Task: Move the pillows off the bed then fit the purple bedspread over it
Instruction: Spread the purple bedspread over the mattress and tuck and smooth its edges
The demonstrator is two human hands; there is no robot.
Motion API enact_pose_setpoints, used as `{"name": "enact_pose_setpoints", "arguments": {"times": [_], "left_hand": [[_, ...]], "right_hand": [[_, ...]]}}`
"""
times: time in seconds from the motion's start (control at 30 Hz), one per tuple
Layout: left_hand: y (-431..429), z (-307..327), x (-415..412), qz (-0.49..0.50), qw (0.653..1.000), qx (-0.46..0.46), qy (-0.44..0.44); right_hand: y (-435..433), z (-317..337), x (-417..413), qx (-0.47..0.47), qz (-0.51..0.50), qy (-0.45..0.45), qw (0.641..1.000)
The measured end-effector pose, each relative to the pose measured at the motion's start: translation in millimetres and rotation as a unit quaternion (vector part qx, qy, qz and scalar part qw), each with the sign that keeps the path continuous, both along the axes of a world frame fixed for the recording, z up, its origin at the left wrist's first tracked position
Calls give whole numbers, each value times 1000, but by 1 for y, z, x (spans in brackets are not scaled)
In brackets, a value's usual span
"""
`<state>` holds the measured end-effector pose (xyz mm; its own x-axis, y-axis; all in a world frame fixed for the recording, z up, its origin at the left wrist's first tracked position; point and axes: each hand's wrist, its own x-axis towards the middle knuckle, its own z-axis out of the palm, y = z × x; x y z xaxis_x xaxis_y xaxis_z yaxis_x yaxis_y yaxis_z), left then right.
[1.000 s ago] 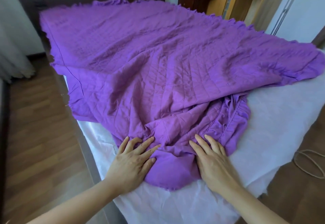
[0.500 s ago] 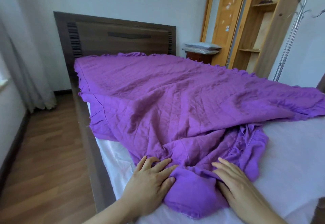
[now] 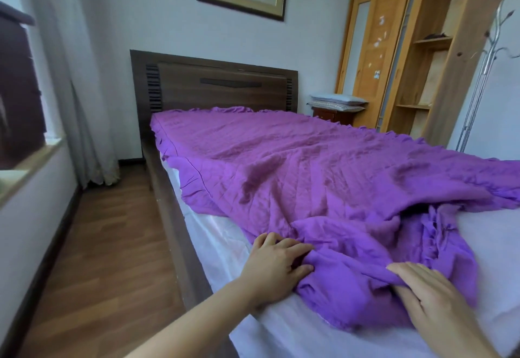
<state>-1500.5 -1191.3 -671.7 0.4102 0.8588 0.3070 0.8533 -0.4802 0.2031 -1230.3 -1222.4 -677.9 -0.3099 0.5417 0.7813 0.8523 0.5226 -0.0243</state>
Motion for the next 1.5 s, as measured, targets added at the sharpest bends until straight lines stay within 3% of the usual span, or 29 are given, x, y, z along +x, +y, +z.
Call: {"name": "enact_pose_setpoints", "arguments": {"times": [0.13,0.27,0.37,0.53,0.7,0.8,1.07,1.33,1.5], "left_hand": [[-3,7,-1,18,990,118,77],[-10,14,-1,-19,963,268,33],[-18,15,-16,-12,944,328,0],[-36,-3,-40,-43,952,297,-59],[-54,-11,-60,-59,966,251,14],[-65,-10,-65,-95,968,231,-5],[-85,-27,-69,-128,958,248,-65],[-94,-47,-61,-114,922,349,-121],[-106,-77,-68,-124,923,353,-89]], "right_hand": [[-45,4,-13,57,-17,13,998],[-78,-2,-20,100,-20,1,995],[-92,0,-23,81,-4,-11,997],[-98,-3,-25,35,-77,-74,994],[-106,3,-26,-4,-151,-127,980],[-116,6,-28,20,-170,-149,974],[-146,-14,-29,93,-136,-155,974],[-156,-37,-37,145,-78,-135,977],[-165,-58,-37,135,-49,-152,978]]}}
